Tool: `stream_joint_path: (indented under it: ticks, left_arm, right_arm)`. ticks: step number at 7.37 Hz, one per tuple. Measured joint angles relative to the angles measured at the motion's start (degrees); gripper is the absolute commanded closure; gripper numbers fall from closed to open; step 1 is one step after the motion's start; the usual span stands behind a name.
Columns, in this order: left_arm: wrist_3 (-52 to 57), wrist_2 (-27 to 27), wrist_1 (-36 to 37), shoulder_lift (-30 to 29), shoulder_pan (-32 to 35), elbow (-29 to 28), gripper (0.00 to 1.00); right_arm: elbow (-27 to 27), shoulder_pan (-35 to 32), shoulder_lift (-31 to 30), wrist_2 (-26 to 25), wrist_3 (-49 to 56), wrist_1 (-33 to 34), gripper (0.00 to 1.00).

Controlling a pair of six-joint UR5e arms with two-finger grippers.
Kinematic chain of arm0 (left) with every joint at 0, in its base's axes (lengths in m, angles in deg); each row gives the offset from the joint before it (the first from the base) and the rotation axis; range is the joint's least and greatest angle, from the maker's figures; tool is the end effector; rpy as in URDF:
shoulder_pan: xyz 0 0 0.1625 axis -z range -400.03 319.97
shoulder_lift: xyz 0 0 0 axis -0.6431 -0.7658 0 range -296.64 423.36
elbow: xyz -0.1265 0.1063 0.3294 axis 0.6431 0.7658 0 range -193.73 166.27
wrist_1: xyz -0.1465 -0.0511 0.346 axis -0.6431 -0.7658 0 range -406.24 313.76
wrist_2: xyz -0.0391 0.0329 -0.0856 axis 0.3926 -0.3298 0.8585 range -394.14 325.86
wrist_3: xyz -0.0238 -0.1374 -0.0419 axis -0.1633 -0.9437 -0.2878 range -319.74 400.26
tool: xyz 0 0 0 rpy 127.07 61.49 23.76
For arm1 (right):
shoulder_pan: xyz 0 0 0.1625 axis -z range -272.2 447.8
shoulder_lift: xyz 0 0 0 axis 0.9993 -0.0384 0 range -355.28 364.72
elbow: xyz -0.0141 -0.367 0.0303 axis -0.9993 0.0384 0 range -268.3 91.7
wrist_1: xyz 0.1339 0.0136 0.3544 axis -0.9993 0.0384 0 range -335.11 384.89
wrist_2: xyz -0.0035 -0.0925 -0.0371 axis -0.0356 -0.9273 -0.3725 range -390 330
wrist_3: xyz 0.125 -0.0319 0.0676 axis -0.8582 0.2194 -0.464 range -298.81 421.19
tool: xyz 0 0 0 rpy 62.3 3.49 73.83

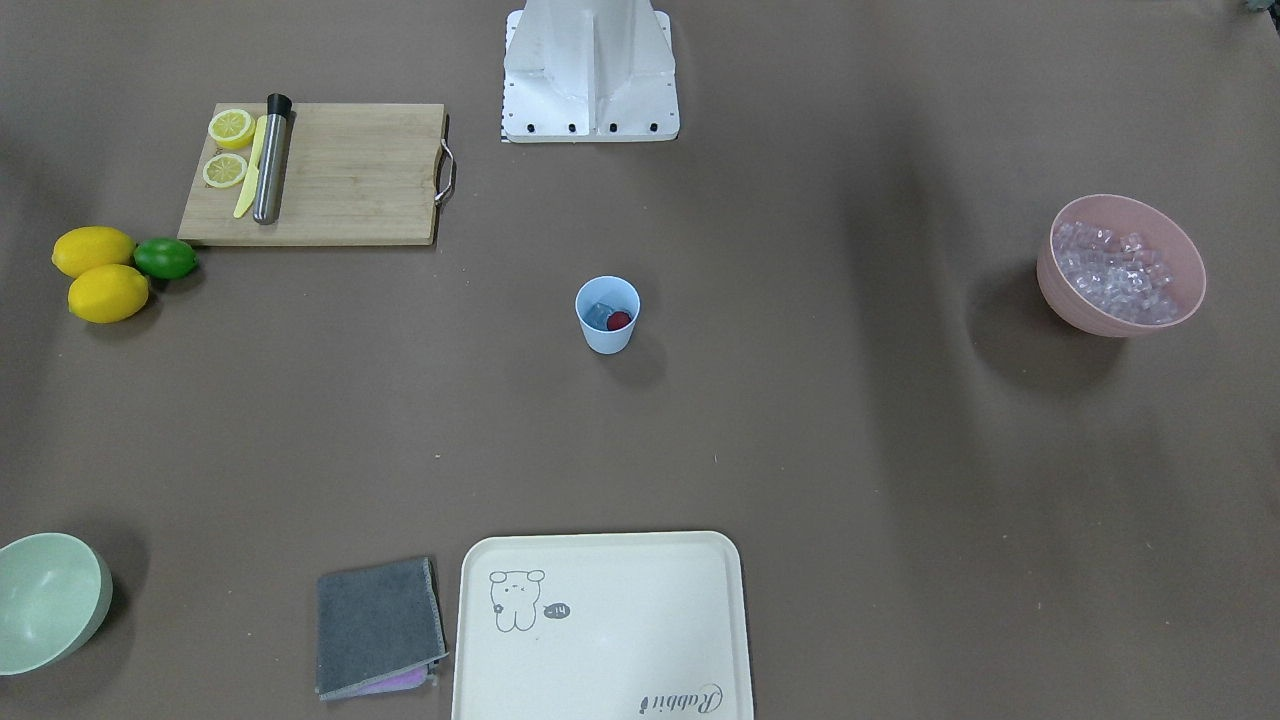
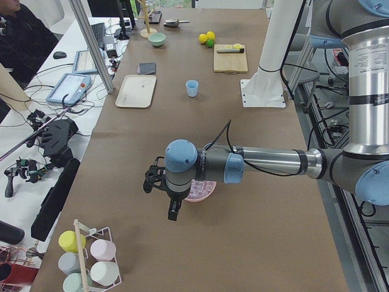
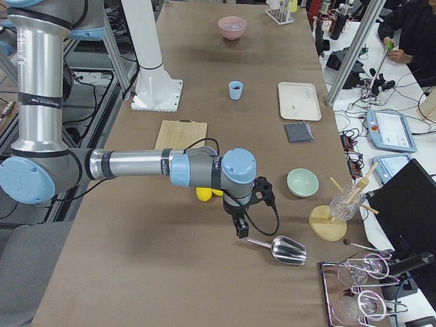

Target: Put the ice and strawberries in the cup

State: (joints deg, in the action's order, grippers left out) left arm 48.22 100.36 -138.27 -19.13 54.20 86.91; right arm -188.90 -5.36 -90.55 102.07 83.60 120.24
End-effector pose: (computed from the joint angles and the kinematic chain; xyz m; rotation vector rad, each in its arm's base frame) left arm -0.0617 -0.4115 0.6030 0.1673 0.7629 0.0968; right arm 0.0588 -0.4166 0.6047 0.1630 -0.7194 -0.3205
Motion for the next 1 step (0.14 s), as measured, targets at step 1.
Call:
stream_joint_path:
  ticks: [1]
  left_arm:
    - [0.0,0.1,0.0,0.0,0.0,0.0,0.03]
  right_arm:
    - [-0.1,0.3,0.0,0.0,0.0,0.0,0.00]
